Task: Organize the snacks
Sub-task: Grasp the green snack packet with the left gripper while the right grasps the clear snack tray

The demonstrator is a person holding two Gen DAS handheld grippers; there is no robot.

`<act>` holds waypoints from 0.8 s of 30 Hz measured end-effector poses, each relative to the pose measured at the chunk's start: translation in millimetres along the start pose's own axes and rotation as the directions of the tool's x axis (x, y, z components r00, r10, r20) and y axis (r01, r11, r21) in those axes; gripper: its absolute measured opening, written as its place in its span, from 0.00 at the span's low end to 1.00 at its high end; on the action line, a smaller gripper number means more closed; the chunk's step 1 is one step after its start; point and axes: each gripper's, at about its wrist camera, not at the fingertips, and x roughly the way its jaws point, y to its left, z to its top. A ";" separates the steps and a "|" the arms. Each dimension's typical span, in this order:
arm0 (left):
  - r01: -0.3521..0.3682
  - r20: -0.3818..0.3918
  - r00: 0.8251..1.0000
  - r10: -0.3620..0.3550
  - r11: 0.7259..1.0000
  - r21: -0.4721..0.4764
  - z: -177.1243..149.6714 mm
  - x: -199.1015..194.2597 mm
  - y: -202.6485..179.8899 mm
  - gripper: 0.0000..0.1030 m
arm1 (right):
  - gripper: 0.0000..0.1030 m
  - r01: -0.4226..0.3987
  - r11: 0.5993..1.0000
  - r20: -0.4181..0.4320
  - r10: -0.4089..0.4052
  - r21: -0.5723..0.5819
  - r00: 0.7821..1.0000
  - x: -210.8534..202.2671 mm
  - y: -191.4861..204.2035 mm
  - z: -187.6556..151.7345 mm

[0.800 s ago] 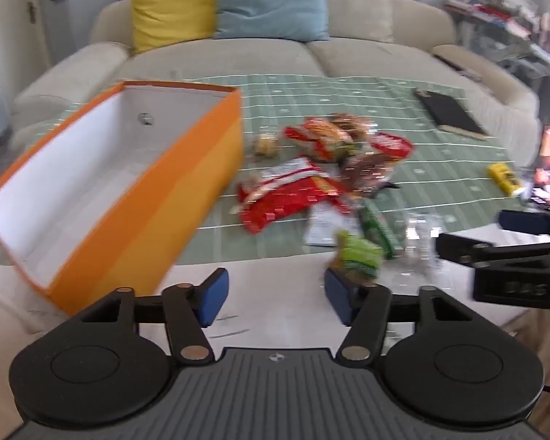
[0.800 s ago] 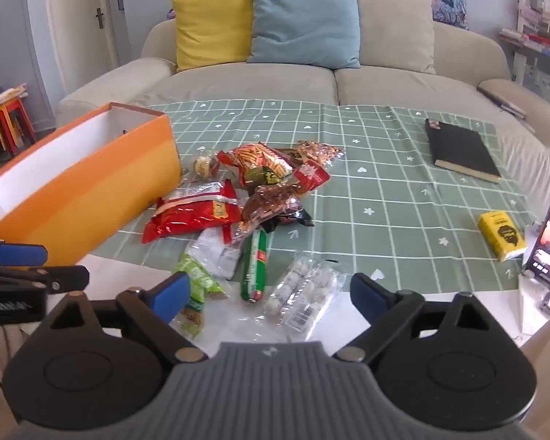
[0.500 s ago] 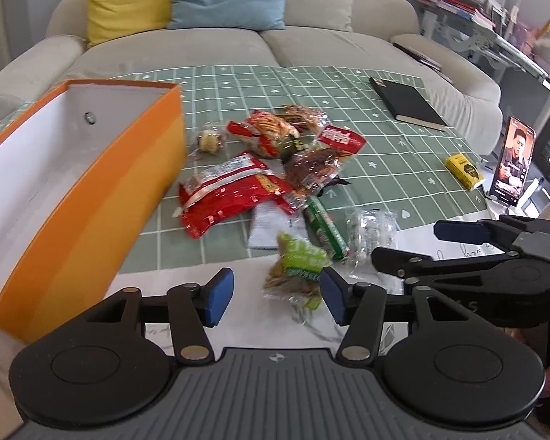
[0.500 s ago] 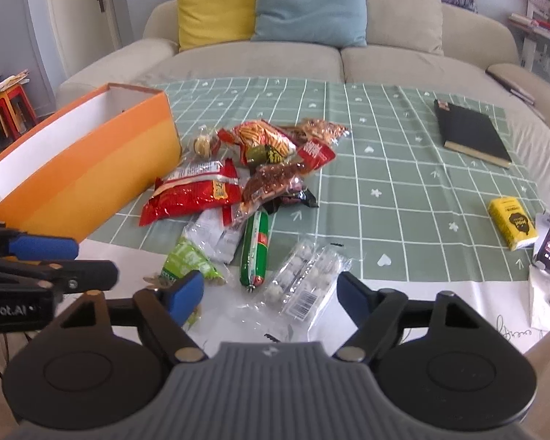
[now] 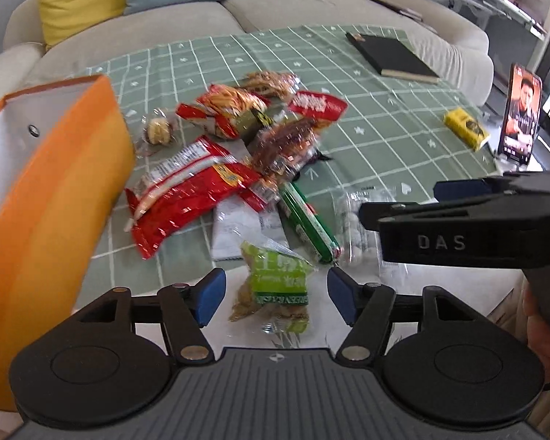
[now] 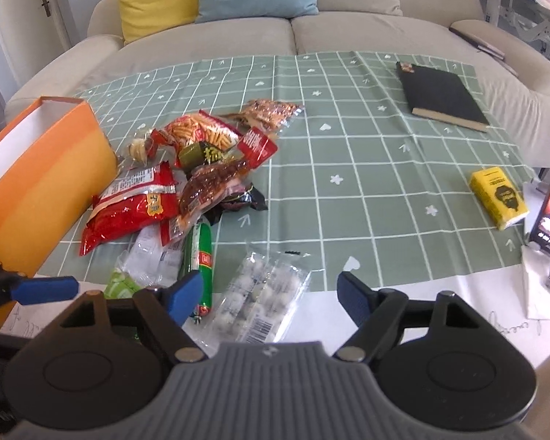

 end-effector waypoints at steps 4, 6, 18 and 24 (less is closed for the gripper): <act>-0.031 0.005 1.000 0.030 0.999 0.032 -5.9 14.2 -5.3 0.73 | 0.76 0.020 1.000 -0.031 -0.020 0.009 0.999 12.0 -1.7 -4.6; -0.040 0.019 0.999 0.040 0.999 0.030 -5.7 18.6 -6.4 0.73 | 0.76 0.019 0.999 -0.044 -0.017 0.028 0.999 16.8 -3.7 -5.3; -0.042 0.025 0.999 0.042 0.999 0.000 -8.3 28.2 -2.1 0.61 | 0.76 0.023 1.000 -0.087 -0.024 -0.013 0.996 39.3 7.8 -12.7; -0.067 0.028 0.997 0.067 0.997 0.025 -9.7 29.8 -3.5 0.57 | 0.77 0.036 0.998 -0.092 -0.039 -0.042 0.995 47.1 13.1 -15.1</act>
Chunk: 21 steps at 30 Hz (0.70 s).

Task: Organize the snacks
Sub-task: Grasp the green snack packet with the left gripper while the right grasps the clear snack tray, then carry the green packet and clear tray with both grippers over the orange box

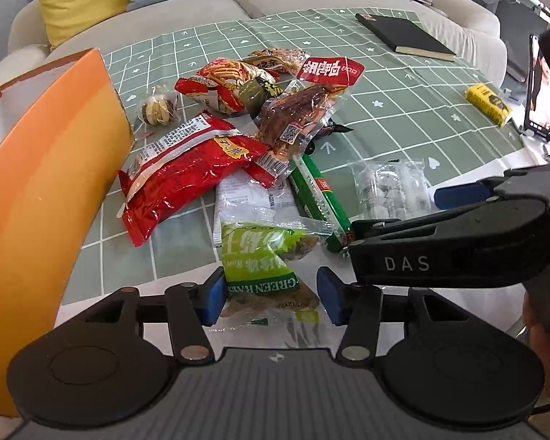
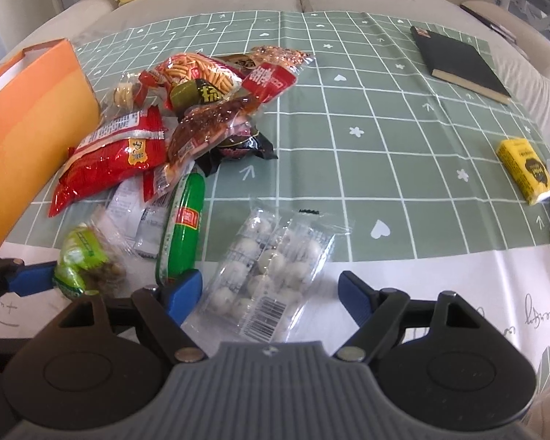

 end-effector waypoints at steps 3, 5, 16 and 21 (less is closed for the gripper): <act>-0.011 -0.001 1.000 0.012 1.000 0.014 -1.1 1.4 -1.3 0.55 | 0.74 0.007 1.000 0.007 -0.007 -0.023 1.000 0.1 3.1 -1.0; -0.015 -0.001 1.000 0.015 1.000 0.015 -1.3 1.6 -0.9 0.54 | 0.68 0.009 0.999 0.014 -0.008 -0.043 1.000 -0.6 6.0 -2.1; -0.040 -0.015 0.999 0.039 0.998 -0.045 -3.4 -4.6 12.1 0.45 | 0.62 -0.007 0.998 0.027 0.009 -0.062 1.000 -7.5 8.9 -3.3; -0.049 -0.006 0.999 0.048 0.995 -0.088 -5.9 -12.6 21.4 0.44 | 0.61 -0.007 0.996 0.053 0.012 -0.086 0.999 -15.8 13.3 -4.7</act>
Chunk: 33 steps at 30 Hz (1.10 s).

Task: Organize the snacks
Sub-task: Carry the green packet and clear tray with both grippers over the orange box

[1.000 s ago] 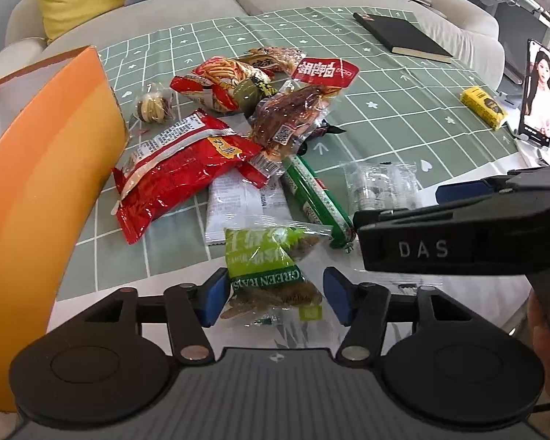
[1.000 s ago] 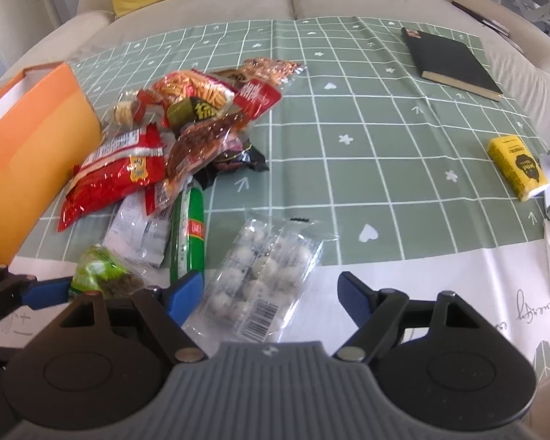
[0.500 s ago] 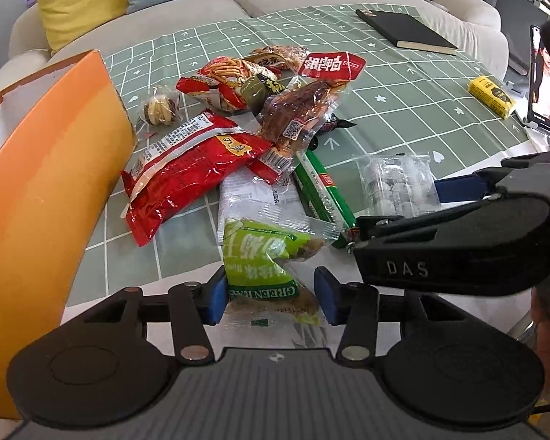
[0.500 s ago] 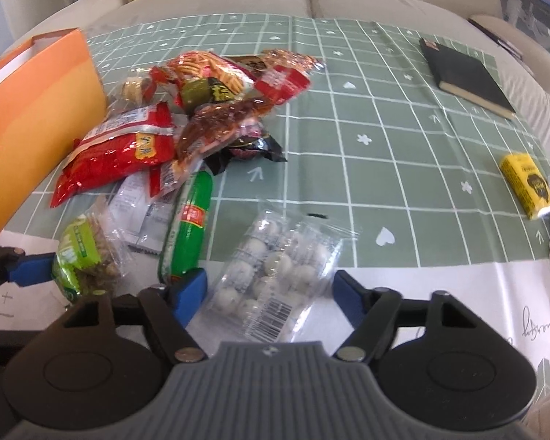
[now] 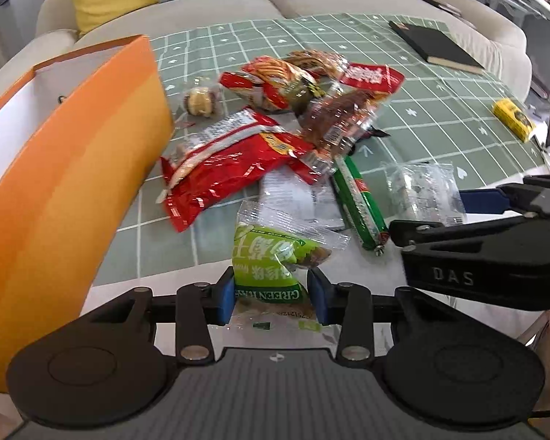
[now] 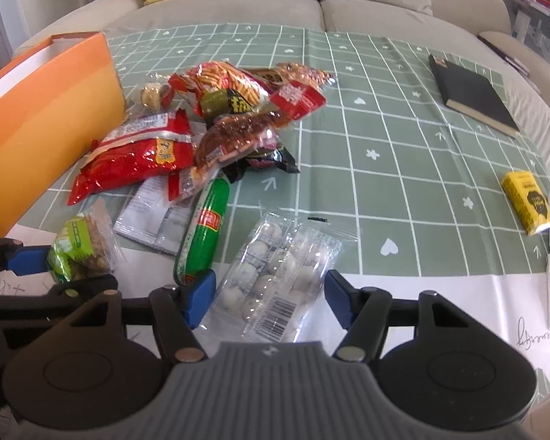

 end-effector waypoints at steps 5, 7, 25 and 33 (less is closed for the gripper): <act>-0.011 0.007 1.000 0.011 0.999 -0.042 -1.4 -10.1 10.6 0.44 | 0.61 -0.004 1.000 0.037 0.004 -0.011 0.999 -11.9 1.8 1.2; -0.008 0.014 1.000 0.009 0.998 -0.061 -0.6 -14.1 14.6 0.44 | 0.61 -0.008 1.000 0.054 0.009 -0.022 0.999 -17.0 3.6 1.3; -0.025 0.122 0.991 0.052 0.978 -0.206 16.6 -88.8 59.5 0.44 | 0.59 -0.190 0.972 0.228 0.218 -0.138 0.949 -82.2 34.0 33.3; -0.044 0.137 0.986 0.095 0.941 -0.336 40.8 -122.6 118.5 0.44 | 0.59 -0.293 0.927 0.260 0.351 -0.235 0.900 -96.5 68.6 87.9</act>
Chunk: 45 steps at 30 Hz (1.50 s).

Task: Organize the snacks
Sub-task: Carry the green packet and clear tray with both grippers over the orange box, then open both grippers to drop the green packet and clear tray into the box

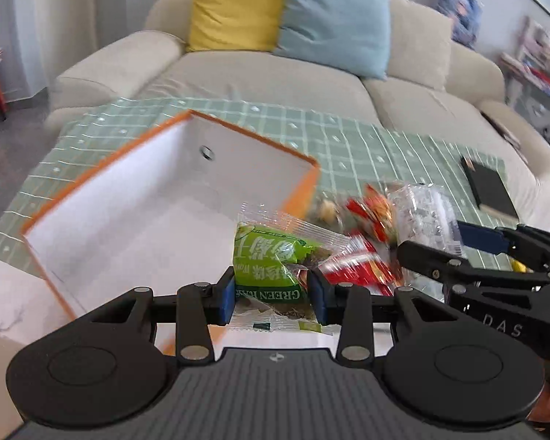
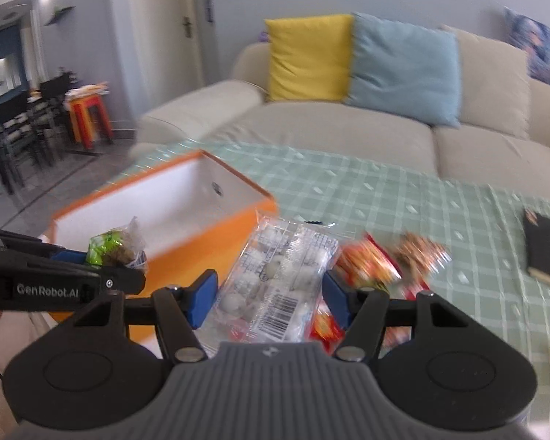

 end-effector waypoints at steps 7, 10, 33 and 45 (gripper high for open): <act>-0.062 -0.044 0.997 0.061 0.997 -0.034 36.8 -4.1 51.6 0.44 | 0.59 -0.135 0.987 0.026 0.138 -0.086 0.990 31.4 46.2 49.7; -0.107 -0.068 0.992 0.104 0.994 -0.032 43.2 -0.7 73.8 0.44 | 0.59 -0.190 0.975 0.017 0.193 -0.115 0.981 47.9 67.8 64.5; -0.134 -0.375 0.906 0.198 0.973 0.189 43.6 82.8 133.3 0.44 | 0.55 -0.347 0.864 -0.410 0.185 -0.365 0.893 185.6 149.5 74.2; -0.159 -0.432 0.864 0.259 0.954 0.255 36.2 109.6 133.2 0.44 | 0.36 -0.370 0.857 -0.486 0.167 -0.359 0.858 204.5 159.0 64.0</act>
